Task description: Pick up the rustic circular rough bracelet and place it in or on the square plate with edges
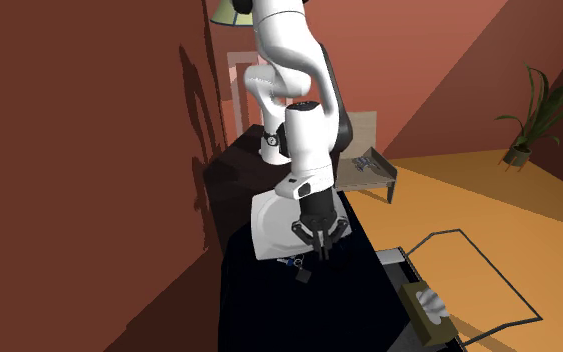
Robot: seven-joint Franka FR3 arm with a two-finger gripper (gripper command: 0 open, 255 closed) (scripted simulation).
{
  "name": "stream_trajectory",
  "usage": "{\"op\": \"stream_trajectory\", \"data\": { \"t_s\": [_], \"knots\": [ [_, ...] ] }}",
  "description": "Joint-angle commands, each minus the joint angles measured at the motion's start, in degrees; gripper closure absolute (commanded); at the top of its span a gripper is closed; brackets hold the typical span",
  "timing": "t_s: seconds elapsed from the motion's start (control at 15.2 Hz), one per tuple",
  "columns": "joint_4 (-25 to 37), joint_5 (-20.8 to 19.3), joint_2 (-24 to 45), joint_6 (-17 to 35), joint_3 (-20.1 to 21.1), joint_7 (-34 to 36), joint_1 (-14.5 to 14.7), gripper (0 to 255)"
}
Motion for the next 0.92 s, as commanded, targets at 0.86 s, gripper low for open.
{"op": "stream_trajectory", "data": {
  "t_s": [0.86],
  "knots": [
    [1.41,12.10,-10.95,-11.65,9.44,-7.95,-7.92,255]
  ]
}}
